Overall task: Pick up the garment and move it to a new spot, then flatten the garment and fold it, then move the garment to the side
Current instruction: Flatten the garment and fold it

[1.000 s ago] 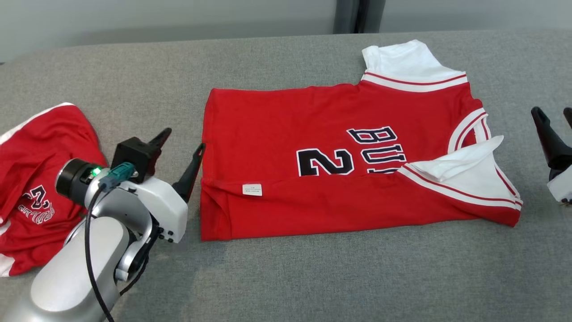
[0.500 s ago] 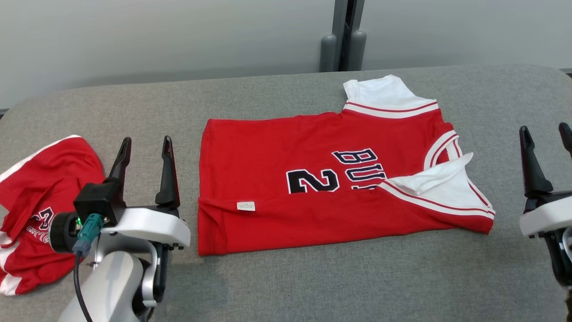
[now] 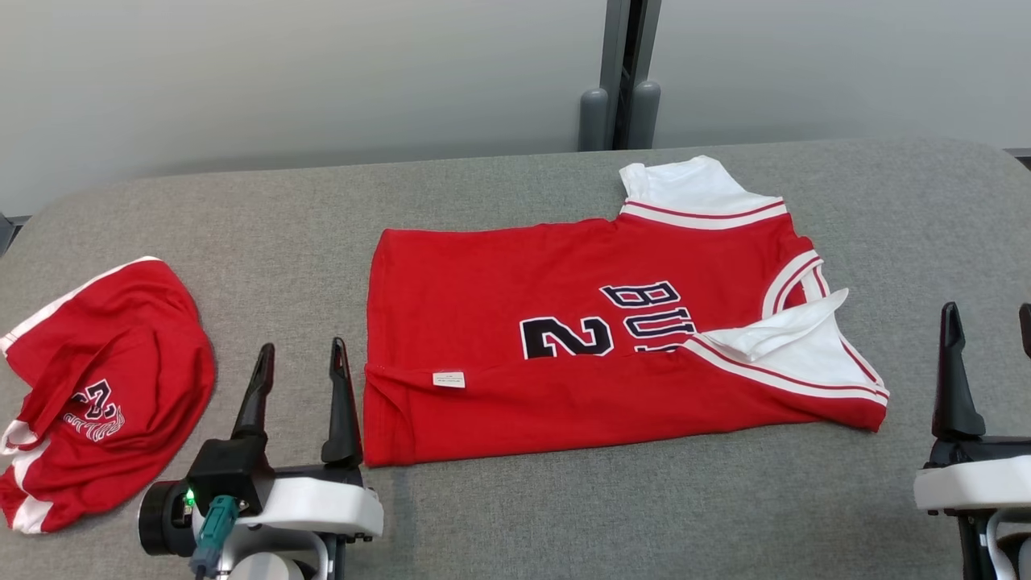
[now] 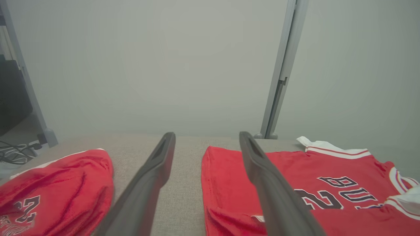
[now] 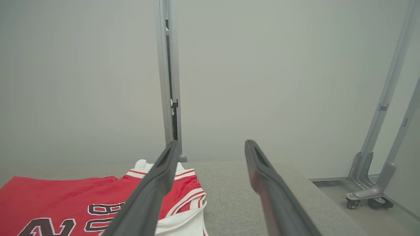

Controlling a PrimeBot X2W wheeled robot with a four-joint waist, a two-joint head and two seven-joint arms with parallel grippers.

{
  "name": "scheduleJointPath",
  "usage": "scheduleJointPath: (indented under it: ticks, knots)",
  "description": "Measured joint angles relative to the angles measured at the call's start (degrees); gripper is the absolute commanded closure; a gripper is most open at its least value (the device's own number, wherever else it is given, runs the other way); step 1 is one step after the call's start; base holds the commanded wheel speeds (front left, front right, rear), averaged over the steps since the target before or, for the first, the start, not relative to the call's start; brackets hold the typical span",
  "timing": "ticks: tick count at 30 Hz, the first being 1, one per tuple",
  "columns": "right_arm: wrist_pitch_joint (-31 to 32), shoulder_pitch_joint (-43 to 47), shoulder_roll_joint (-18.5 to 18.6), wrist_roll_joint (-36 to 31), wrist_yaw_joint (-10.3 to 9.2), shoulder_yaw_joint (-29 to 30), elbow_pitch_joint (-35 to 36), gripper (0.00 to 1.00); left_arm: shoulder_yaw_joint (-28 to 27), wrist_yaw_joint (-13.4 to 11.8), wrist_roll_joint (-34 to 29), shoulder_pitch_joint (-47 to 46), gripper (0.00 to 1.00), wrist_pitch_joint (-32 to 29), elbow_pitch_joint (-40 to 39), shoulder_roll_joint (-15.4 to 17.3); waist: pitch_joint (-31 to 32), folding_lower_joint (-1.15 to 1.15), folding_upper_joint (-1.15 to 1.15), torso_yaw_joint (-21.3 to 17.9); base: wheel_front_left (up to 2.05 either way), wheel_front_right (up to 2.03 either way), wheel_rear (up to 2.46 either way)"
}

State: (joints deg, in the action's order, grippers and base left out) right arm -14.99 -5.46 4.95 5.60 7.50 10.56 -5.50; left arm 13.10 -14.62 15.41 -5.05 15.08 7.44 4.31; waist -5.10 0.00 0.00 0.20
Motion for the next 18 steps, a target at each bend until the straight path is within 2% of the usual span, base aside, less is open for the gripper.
scheduleJointPath:
  ticks: [10, 18]
  knots:
    - [0.0, 0.1, -0.9, 1.2, 0.00, 0.6, -0.9, 0.00, -3.2, 3.9, -3.0, 0.2, 0.00, 0.0, 2.2, -1.4, -0.2, 0.00, 0.00, 0.4, 0.00, 0.00, 0.00]
    - [0.0, 0.1, -0.8, 1.5, -0.01, 0.0, -1.6, 0.00, 2.1, 7.0, 0.5, 0.2, 0.00, 0.0, 12.1, -1.5, -0.3, 0.00, 0.00, -0.1, 0.00, 0.00, 0.00]
